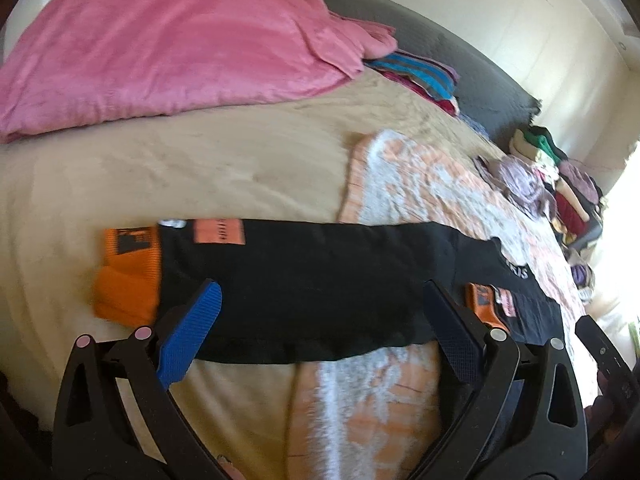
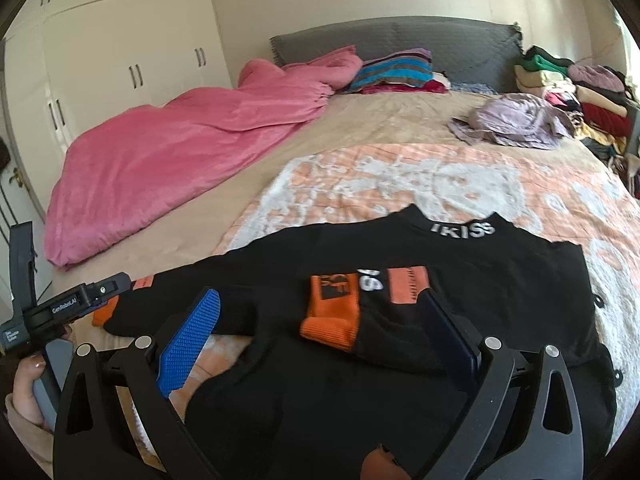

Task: Fold small clothes
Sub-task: 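Move the left tool to the other sleeve's orange cuff, then grasp the other orange cuff with the left tool and lift it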

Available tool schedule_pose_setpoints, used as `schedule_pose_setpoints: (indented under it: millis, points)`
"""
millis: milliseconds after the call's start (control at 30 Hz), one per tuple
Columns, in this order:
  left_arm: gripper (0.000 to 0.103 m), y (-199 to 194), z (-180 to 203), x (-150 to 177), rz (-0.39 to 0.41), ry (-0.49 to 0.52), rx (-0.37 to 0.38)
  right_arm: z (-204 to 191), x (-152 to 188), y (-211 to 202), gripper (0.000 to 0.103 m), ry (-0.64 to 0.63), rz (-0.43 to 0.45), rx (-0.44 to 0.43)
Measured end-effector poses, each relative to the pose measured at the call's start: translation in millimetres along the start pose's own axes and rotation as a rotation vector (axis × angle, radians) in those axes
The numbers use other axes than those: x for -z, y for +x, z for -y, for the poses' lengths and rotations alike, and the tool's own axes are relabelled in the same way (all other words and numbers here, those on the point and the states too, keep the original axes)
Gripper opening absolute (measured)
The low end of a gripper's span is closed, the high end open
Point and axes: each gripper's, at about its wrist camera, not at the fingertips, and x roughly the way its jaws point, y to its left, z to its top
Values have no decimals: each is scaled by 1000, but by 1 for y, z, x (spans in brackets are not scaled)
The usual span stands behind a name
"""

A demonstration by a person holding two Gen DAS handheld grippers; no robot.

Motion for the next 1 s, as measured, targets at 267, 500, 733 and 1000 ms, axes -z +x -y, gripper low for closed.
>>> schedule_pose_setpoints:
  millis: [267,500,733,1000]
  points:
    - [93,-11,-44,-3,23,-89,-82,-38,-4,20,98,-83,-31,-56]
    - [93,-17,-76,-8,50,-128,-195,-64,0,33,98,-105,-56,-104]
    - [93,-1,-104,-2,-23,-212,-162,-78,11,46,98,-81,-99,-134]
    - [61,19,-97,7,-63,-193,-100,-81,30,52,98,-52,-141,-157]
